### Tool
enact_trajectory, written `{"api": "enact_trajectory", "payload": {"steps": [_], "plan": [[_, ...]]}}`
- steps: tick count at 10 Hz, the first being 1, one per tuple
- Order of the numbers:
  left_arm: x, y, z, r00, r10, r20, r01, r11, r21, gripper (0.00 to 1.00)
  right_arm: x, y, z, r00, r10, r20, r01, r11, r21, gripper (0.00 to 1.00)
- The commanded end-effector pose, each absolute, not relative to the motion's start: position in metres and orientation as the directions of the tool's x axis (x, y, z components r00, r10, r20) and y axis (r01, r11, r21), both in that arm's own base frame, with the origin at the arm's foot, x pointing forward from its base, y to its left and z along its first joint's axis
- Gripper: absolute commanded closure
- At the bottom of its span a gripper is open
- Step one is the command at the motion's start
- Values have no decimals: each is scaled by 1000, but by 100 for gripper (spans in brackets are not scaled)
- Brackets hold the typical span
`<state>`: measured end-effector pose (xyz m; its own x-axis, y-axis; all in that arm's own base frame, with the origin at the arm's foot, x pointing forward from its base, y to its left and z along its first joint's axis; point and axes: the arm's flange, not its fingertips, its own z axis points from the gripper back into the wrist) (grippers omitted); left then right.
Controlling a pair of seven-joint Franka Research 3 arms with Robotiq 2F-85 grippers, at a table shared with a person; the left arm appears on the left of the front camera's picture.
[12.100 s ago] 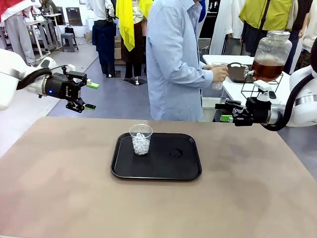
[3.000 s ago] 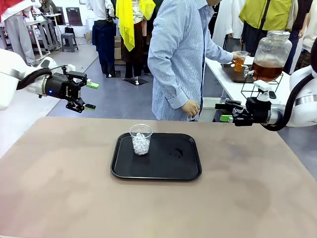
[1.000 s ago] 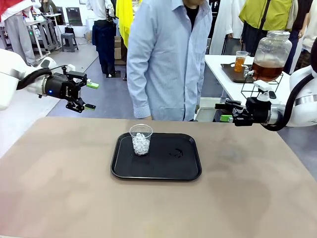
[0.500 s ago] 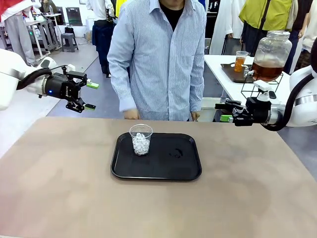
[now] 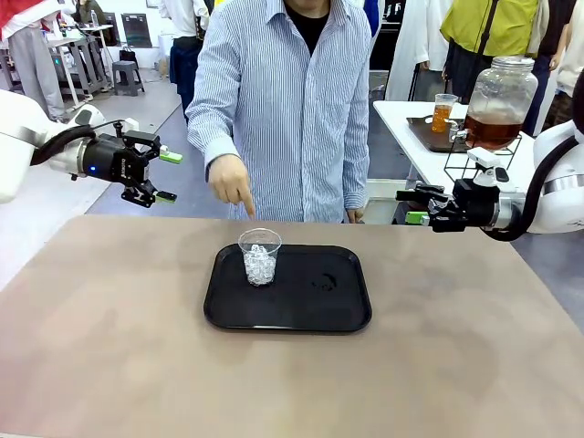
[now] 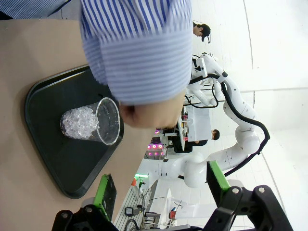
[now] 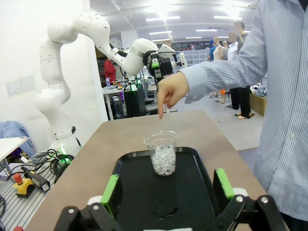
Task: Pour the drink into the iced cup.
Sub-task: Pick up the iced cup indicated by the human and present it to them.
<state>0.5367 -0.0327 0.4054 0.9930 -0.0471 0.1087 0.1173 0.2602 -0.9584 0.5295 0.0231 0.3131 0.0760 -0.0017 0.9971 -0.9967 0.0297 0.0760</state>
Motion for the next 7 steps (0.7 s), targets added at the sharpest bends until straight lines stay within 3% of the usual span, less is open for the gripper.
{"api": "enact_trajectory", "payload": {"steps": [1, 7], "plan": [[537, -33, 406, 993, -47, 111, 119, 259, -959, 0, 532, 24, 318, 82, 3, 997, -996, 19, 82, 0], [537, -33, 406, 993, -47, 111, 119, 259, -959, 0, 532, 24, 318, 82, 3, 997, -996, 19, 82, 0]]}}
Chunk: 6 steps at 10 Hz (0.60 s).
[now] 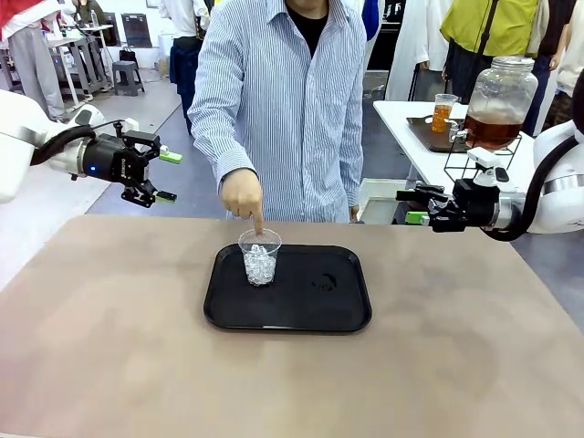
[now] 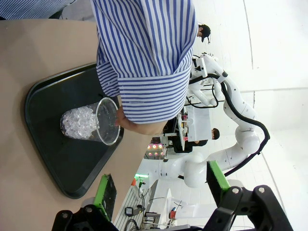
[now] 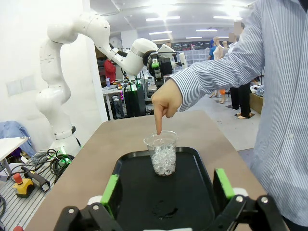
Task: Pour the drink into the iced cup.
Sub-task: Pick up the iced cup indicated by the human and present it to them.
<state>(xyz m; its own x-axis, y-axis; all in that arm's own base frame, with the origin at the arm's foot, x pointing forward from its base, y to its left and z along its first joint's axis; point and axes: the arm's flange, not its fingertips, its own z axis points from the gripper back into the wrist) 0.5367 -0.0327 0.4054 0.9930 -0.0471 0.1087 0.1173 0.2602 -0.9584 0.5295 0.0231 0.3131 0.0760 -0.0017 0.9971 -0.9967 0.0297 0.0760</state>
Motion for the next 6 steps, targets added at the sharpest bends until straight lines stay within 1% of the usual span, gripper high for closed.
{"api": "enact_trajectory", "payload": {"steps": [1, 6], "plan": [[537, -33, 406, 993, -47, 111, 119, 259, -959, 0, 532, 24, 318, 82, 3, 997, -996, 19, 82, 0], [537, -33, 405, 993, -47, 109, 117, 260, -958, 0, 532, 24, 318, 82, 3, 997, -996, 19, 82, 0]]}}
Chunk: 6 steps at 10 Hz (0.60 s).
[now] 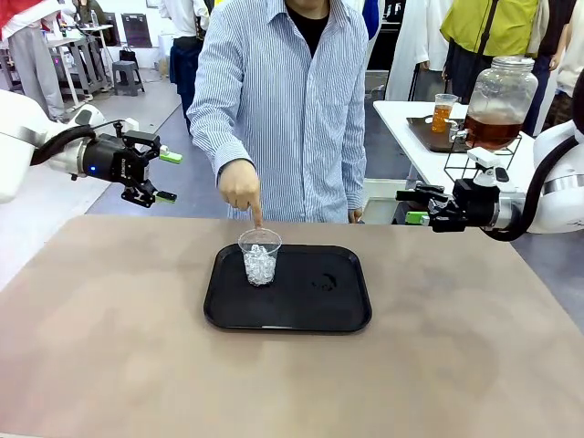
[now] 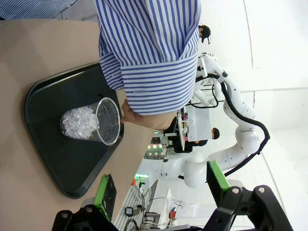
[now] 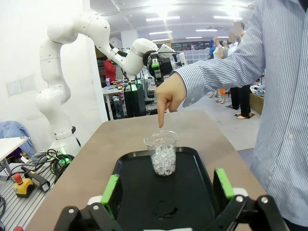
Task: Pour the drink into the iced cup.
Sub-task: Pick up the iced cup indicated by the human and present it to them.
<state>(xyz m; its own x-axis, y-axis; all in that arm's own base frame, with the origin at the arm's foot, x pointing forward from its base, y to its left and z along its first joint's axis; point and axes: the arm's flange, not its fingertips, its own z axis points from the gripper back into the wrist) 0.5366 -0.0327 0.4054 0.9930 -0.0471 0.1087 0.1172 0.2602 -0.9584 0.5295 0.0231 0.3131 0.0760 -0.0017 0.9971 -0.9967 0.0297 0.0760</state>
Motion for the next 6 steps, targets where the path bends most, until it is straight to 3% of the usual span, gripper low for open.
{"api": "enact_trajectory", "payload": {"steps": [1, 4, 6], "plan": [[535, -31, 407, 969, -101, 227, 245, 231, -942, 0, 532, 24, 318, 82, 3, 997, -996, 19, 82, 0], [526, -29, 405, 809, -179, 559, 586, 186, -789, 0, 532, 24, 318, 82, 3, 997, -996, 19, 82, 0], [523, -34, 402, 729, -226, 646, 683, 187, -706, 0, 532, 24, 318, 82, 3, 997, -996, 19, 82, 0]]}}
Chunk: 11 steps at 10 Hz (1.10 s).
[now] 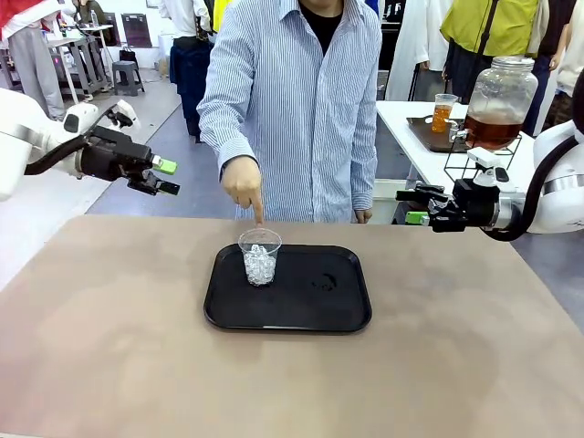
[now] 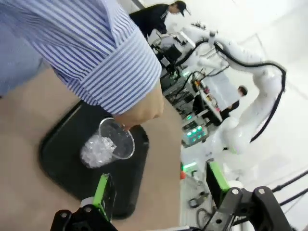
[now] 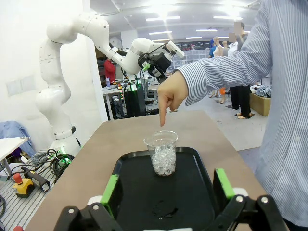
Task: Pour the drink into the iced cup.
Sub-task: Pick up the iced cup indicated by the human and present it to them.
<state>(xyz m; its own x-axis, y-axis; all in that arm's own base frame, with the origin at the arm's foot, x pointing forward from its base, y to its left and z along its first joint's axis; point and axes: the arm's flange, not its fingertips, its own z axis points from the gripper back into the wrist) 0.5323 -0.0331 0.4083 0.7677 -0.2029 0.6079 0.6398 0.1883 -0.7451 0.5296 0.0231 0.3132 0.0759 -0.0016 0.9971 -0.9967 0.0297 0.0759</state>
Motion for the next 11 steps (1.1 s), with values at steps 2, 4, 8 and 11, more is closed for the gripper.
{"api": "enact_trajectory", "payload": {"steps": [2, 4, 8, 11], "plan": [[532, -33, 408, 768, -203, 608, 640, 188, -745, 0, 532, 24, 318, 82, 3, 997, -996, 19, 82, 0], [532, -33, 408, 768, -203, 608, 640, 188, -745, 0, 532, 24, 318, 82, 3, 997, -996, 19, 82, 0], [531, -32, 394, 515, -290, 807, 852, 72, -518, 0, 532, 24, 318, 82, 3, 997, -996, 19, 82, 0], [515, -34, 367, 195, -302, 933, 978, -11, -208, 0, 532, 24, 318, 82, 3, 997, -996, 19, 82, 0]]}}
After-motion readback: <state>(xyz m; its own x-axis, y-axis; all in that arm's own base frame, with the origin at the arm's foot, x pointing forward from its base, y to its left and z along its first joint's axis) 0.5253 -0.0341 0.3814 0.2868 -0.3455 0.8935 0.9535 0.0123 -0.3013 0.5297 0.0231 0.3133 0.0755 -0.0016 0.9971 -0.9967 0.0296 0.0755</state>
